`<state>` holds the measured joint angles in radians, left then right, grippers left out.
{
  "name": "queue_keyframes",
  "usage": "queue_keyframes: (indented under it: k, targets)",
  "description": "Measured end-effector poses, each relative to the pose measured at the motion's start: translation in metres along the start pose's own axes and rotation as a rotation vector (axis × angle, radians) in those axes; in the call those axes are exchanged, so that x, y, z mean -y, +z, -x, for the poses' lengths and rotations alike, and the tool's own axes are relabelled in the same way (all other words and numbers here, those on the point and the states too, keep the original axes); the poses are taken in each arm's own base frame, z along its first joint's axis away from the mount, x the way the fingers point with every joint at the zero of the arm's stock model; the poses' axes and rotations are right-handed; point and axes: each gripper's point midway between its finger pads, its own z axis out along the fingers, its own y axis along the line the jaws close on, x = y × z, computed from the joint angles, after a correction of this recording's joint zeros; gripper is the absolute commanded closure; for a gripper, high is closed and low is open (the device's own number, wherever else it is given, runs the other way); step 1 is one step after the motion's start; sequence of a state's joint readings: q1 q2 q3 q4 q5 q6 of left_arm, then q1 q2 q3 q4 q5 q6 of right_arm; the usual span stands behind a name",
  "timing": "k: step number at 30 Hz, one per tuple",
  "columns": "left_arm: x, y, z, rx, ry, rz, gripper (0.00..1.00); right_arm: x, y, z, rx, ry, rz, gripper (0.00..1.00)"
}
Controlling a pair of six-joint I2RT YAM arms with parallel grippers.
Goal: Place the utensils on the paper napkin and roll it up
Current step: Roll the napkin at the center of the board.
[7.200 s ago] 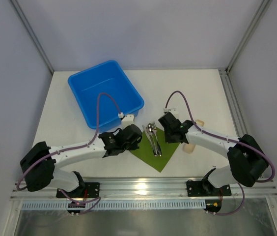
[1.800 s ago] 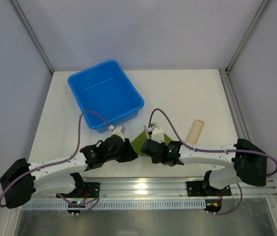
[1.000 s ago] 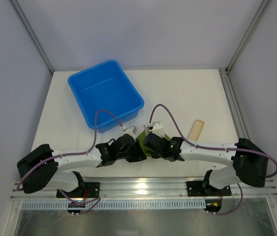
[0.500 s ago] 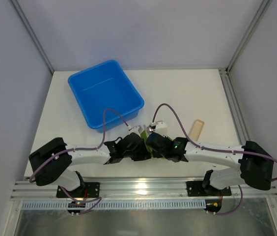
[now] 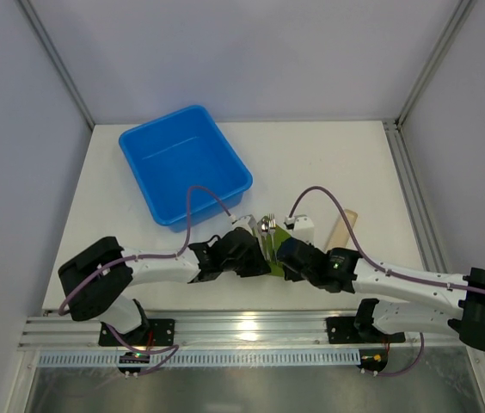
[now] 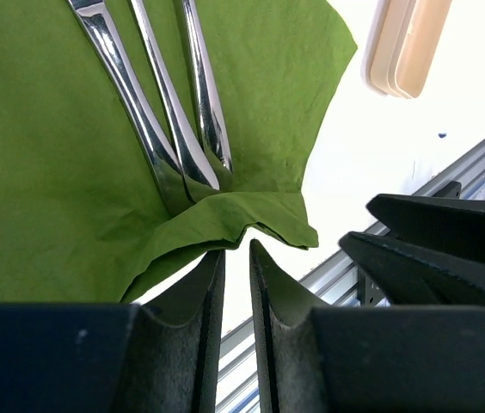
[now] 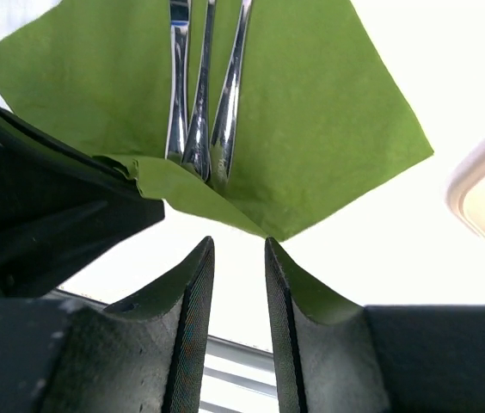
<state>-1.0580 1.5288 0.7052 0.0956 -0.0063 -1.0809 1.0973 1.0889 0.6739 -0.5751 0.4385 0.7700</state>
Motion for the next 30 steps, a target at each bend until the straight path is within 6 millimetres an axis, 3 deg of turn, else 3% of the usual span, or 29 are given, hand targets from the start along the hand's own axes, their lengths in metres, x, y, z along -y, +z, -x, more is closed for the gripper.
queue_keyframes:
  k: [6,10,20,30]
  targets:
    - [-0.001,0.0,0.001,0.003,0.011,0.004,0.82,0.008,-0.004,-0.015,-0.028,0.003,0.026,0.78]
    - [0.002,0.0,0.005,0.017,0.015,0.005,0.82,0.01,0.001,-0.029,-0.068,-0.008,0.026,0.78]
    - [0.003,0.0,0.009,0.028,0.014,0.02,0.82,-0.005,0.013,-0.024,-0.055,0.007,0.059,0.78]
    - [-0.001,0.0,0.01,0.035,0.015,0.037,0.82,-0.001,0.034,-0.028,-0.066,-0.005,0.001,0.78]
